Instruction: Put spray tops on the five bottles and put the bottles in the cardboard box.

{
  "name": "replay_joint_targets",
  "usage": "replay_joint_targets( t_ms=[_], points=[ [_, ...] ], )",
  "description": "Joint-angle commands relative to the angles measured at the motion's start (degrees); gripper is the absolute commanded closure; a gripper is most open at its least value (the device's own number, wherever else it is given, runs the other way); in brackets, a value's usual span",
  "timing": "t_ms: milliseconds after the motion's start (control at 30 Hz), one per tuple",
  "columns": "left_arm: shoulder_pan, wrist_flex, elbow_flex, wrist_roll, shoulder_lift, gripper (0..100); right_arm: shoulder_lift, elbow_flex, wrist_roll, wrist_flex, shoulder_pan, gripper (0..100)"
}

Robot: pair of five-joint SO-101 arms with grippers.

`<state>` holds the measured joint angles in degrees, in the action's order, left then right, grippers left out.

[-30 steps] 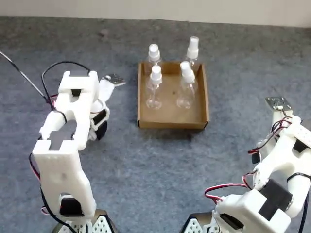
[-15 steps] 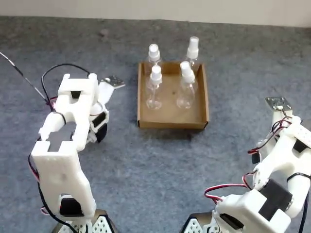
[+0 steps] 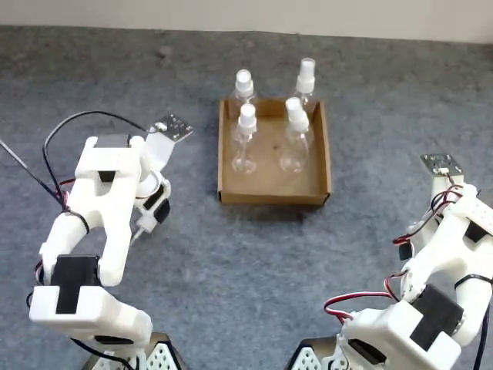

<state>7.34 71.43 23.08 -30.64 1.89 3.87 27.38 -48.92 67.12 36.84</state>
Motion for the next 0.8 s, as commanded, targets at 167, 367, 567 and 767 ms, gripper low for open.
replay_joint_targets(
  t_ms=[167,367,567,767],
  points=[
    [-1.1,-2.5,-3.1,1.3,5.8,83,0.3,-2.0,-0.1,0.4,0.1,82.8],
    [-1.1,-4.3,-2.9,1.4,10.3,91,0.2,-1.9,-0.1,0.3,0.4,82.8],
    [-1.1,0.0,-3.2,1.7,4.2,100,0.2,-1.9,-0.1,0.4,0.5,82.5],
    [-1.2,5.7,-3.2,8.4,-11.3,100,0.7,-1.9,0.1,0.6,0.3,82.4]
  ],
)
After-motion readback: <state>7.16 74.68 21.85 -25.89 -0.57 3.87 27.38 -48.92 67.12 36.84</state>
